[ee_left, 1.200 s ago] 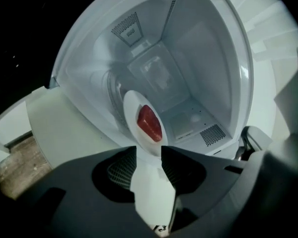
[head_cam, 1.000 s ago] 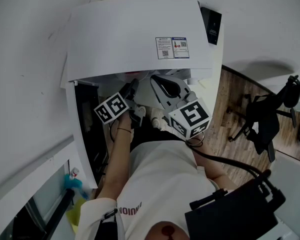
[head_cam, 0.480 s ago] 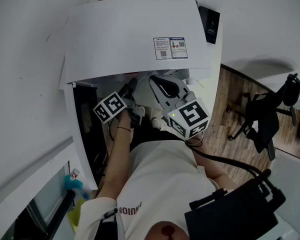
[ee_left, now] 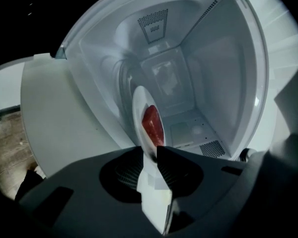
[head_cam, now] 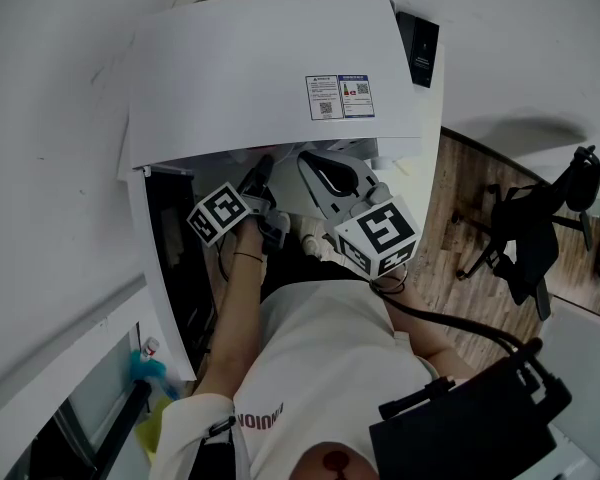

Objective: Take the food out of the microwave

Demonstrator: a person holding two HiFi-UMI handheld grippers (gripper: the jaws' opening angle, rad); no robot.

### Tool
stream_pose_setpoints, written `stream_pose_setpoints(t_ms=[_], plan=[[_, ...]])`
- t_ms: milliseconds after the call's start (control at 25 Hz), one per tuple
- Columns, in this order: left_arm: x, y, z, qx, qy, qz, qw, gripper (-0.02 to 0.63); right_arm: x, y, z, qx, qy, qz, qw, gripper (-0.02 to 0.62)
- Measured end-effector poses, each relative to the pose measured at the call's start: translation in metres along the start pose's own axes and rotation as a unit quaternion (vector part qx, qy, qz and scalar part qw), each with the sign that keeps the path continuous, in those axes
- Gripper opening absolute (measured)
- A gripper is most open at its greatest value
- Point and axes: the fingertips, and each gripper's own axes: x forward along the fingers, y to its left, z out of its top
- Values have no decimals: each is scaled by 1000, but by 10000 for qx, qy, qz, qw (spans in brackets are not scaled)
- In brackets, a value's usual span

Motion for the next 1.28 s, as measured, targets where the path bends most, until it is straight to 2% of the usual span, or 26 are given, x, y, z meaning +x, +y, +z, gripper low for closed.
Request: stream_pose_setpoints(t_ms=[280, 600, 1280], plan=[[2, 0, -2, -288, -59, -75, 9995, 81, 0, -1, 0, 4, 3, -10, 10000, 21], [-2, -2, 0, -837, -276, -319, 9956, 43, 0, -1, 0, -3, 1, 13, 10000, 21], [-15, -3, 1, -1165, -462, -458, 9911, 25, -2, 4, 1, -41, -28, 58, 10000, 21]])
